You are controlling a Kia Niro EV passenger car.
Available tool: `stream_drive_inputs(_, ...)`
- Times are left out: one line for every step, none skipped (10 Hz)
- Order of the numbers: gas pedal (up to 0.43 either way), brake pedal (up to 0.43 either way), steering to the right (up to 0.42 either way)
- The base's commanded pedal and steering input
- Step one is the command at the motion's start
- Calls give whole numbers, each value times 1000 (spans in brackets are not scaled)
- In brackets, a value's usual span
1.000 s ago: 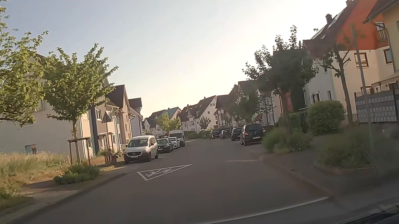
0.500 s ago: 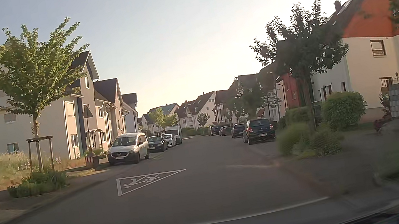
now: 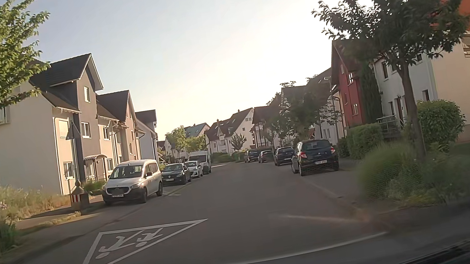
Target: Follow the waypoints while adhering to traffic rules and regulations
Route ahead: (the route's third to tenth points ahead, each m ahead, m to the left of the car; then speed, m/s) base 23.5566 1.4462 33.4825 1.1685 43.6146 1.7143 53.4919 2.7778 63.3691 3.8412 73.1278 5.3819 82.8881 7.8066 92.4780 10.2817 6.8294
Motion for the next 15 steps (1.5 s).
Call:
stream_drive_inputs(59,0,5)
stream_drive_inputs(59,0,5)
stream_drive_inputs(59,0,5)
stream_drive_inputs(59,0,5)
stream_drive_inputs(59,0,5)
stream_drive_inputs(59,0,5)
stream_drive_inputs(59,0,5)
stream_drive_inputs(59,0,5)
stream_drive_inputs(59,0,4)
stream_drive_inputs(67,0,4)
stream_drive_inputs(67,0,4)
stream_drive_inputs(67,0,2)
stream_drive_inputs(67,0,0)
stream_drive_inputs(67,0,-1)
stream_drive_inputs(67,0,-1)
